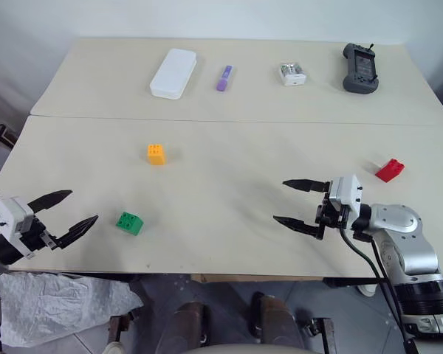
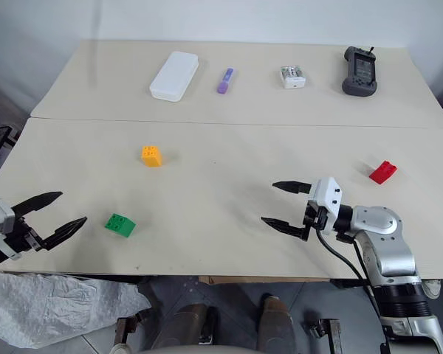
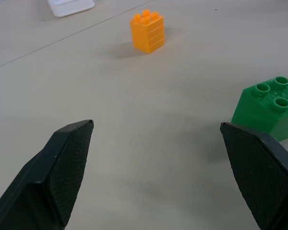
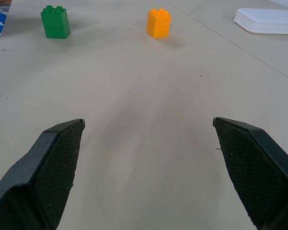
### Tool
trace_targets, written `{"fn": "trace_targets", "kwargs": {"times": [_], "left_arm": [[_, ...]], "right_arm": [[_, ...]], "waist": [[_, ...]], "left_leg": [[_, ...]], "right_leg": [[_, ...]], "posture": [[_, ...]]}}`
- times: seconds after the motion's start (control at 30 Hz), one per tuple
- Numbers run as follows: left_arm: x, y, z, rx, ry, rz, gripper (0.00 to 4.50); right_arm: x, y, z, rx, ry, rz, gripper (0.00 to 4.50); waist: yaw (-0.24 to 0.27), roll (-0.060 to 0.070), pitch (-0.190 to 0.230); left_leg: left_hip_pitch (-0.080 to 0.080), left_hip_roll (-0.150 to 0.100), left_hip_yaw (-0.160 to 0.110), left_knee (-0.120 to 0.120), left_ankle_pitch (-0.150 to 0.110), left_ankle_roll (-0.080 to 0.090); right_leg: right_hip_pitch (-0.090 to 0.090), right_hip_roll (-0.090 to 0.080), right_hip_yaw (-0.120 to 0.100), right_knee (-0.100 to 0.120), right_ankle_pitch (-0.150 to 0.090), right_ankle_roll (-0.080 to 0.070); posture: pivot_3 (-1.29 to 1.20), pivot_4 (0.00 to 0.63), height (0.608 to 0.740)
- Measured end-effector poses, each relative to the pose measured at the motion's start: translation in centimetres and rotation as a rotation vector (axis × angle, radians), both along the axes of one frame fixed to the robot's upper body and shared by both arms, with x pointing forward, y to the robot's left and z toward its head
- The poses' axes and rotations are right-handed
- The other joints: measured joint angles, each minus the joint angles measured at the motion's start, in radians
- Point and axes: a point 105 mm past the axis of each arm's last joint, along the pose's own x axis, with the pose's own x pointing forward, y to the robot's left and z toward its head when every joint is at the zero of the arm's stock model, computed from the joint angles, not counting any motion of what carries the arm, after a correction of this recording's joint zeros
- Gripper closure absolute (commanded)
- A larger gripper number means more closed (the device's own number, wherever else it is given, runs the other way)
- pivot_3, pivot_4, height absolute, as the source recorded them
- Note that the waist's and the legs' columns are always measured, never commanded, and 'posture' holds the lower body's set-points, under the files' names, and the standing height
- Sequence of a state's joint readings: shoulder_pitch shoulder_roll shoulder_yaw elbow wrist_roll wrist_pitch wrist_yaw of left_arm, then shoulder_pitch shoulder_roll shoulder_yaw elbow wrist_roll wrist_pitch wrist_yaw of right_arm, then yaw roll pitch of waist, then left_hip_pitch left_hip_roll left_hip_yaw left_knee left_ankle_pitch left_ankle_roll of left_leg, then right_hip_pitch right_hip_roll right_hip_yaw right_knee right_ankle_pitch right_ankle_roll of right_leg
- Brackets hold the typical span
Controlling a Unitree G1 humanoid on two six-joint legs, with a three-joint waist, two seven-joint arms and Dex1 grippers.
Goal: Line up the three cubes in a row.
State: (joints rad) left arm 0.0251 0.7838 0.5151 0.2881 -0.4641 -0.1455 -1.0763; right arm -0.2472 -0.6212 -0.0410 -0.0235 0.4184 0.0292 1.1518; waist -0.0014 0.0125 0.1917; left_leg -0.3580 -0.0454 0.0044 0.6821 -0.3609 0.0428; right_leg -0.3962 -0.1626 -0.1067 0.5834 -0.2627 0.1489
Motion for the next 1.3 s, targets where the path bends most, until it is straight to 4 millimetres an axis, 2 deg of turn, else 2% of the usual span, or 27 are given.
{"fn": "trace_targets", "kwargs": {"times": [0.13, 0.23, 0.3, 0.37, 0.4, 0.47, 0.57, 0.63, 0.7, 0.77, 0.83, 1.03, 1.13, 1.23, 1.3], "left_arm": [[0.5, -0.1, 0.2, -0.052, 0.002, 0.014, 0.01], [0.8, -0.3, 1.0, -0.152, 0.016, 0.022, 0.01], [1.1, -2.5, 3.5, -0.265, -0.009, -0.078, 0.01], [1.4, -5.8, 6.3, -0.269, -0.061, -0.218, 0.01], [1.4, -7.7, 7.0, -0.242, -0.072, -0.289, 0.01], [1.3, -10.4, 6.9, -0.222, -0.058, -0.390, 0.01], [1.9, -13.5, 5.8, -0.241, -0.012, -0.487, 0.01], [2.3, -16.2, 5.5, -0.210, 0.008, -0.588, 0.01], [2.7, -17.8, 4.7, -0.184, 0.038, -0.651, 0.01], [3.2, -18.6, 3.7, -0.164, 0.081, -0.669, 0.01], [3.5, -19.0, 3.1, -0.157, 0.104, -0.680, 0.01], [3.6, -19.5, 3.7, -0.128, 0.091, -0.719, 0.01], [3.6, -19.6, 3.6, -0.125, 0.095, -0.719, 0.01], [3.6, -19.5, 3.7, -0.124, 0.089, -0.717, 0.01], [3.6, -19.4, 3.7, -0.122, 0.082, -0.710, 0.01]], "right_arm": [[0.1, 0.8, 0.0, 0.027, 0.000, -0.004, 0.00], [0.4, 0.3, 0.4, 0.045, -0.014, -0.059, 0.00], [0.6, -1.4, 1.1, 0.071, -0.030, -0.159, 0.00], [0.3, -3.7, 2.4, 0.114, -0.055, -0.278, 0.00], [0.1, -4.9, 3.1, 0.137, -0.069, -0.342, 0.00], [-0.4, -7.2, 3.9, 0.174, -0.091, -0.460, 0.00], [-1.4, -11.2, 3.8, 0.208, -0.102, -0.665, 0.00], [-2.7, -14.5, 2.8, 0.187, -0.100, -0.818, 0.00], [-3.6, -17.1, 1.0, 0.139, -0.068, -0.939, 0.00], [-4.0, -18.7, -0.8, 0.102, -0.019, -1.027, 0.00], [-3.9, -19.1, -1.5, 0.096, 0.003, -1.053, 0.00], [-1.4, -18.5, -0.5, 0.061, -0.034, -0.999, 0.00], [1.2, -19.2, 0.5, -0.013, -0.018, -0.924, 0.00], [2.9, -19.4, 1.8, -0.101, -0.016, -0.828, 0.00], [4.5, -19.7, 2.1, -0.152, 0.003, -0.794, 0.00]], "waist": [[0.001, 0.000, 0.000], [0.001, 0.000, 0.000], [0.012, -0.001, 0.001], [0.027, -0.001, 0.001], [0.030, 0.000, 0.000], [0.028, 0.001, 0.000], [0.027, 0.001, 0.000], [0.031, 0.001, 0.000], [0.029, 0.000, -0.001], [0.018, 0.001, 0.000], [0.002, 0.001, 0.000], [-0.001, 0.001, -0.001], [-0.001, 0.001, 0.000], [0.000, 0.001, 0.000], [-0.001, 0.001, 0.000]], "left_leg": [[0.000, 0.000, 0.000, 0.000, 0.000, 0.000], [0.000, 0.000, 0.000, 0.000, 0.000, 0.000], [-0.002, -0.001, -0.004, 0.001, 0.000, 0.000], [-0.002, -0.002, -0.005, 0.002, 0.000, 0.000], [-0.002, -0.003, -0.005, 0.001, 0.000, 0.000], [-0.001, -0.003, -0.004, 0.000, 0.000, 0.000], [0.000, -0.001, -0.001, 0.000, 0.000, 0.000], [0.001, -0.001, 0.001, 0.000, 0.000, 0.001], [0.003, -0.001, 0.004, 0.000, 0.000, 0.001], [0.005, 0.001, 0.009, 0.000, 0.000, 0.001], [0.005, 0.004, 0.010, 0.000, 0.000, 0.001], [0.006, 0.010, 0.011, 0.001, 0.001, -0.003], [0.006, 0.008, 0.012, 0.003, 0.001, -0.002], [0.005, 0.009, 0.010, 0.002, 0.001, -0.002], [0.005, 0.009, 0.009, 0.002, 0.001, -0.002]], "right_leg": [[0.000, 0.000, 0.000, 0.000, 0.000, 0.000], [0.000, 0.000, 0.000, 0.000, 0.000, 0.000], [0.000, -0.001, -0.001, 0.001, 0.000, 0.000], [0.000, -0.002, 0.000, 0.001, 0.000, 0.000], [0.001, -0.002, 0.000, 0.001, 0.000, 0.000], [0.001, -0.002, 0.000, 0.001, 0.000, 0.000], [0.001, 0.001, 0.000, 0.000, 0.000, 0.000], [0.002, 0.002, 0.000, 0.000, 0.000, 0.000], [0.003, 0.002, 0.002, 0.000, 0.000, 0.000], [0.003, 0.002, 0.004, 0.000, 0.000, 0.000], [0.003, 0.005, 0.005, 0.000, 0.000, 0.000], [0.003, 0.011, 0.008, 0.000, 0.000, 0.000], [0.003, 0.011, 0.010, 0.000, 0.001, 0.000], [0.003, 0.011, 0.009, -0.001, 0.001, 0.000], [0.002, 0.011, 0.008, -0.001, 0.001, 0.000]], "posture": [[0.00, 0.150, 0.740], [0.00, 0.150, 0.740], [0.00, 0.150, 0.740], [0.00, 0.150, 0.740], [0.00, 0.150, 0.740], [0.00, 0.150, 0.740], [0.00, 0.150, 0.740], [0.00, 0.150, 0.740], [0.00, 0.150, 0.740], [0.00, 0.150, 0.740], [0.00, 0.150, 0.740], [0.00, 0.150, 0.740], [0.00, 0.150, 0.740], [0.00, 0.150, 0.740], [0.00, 0.150, 0.740]]}}
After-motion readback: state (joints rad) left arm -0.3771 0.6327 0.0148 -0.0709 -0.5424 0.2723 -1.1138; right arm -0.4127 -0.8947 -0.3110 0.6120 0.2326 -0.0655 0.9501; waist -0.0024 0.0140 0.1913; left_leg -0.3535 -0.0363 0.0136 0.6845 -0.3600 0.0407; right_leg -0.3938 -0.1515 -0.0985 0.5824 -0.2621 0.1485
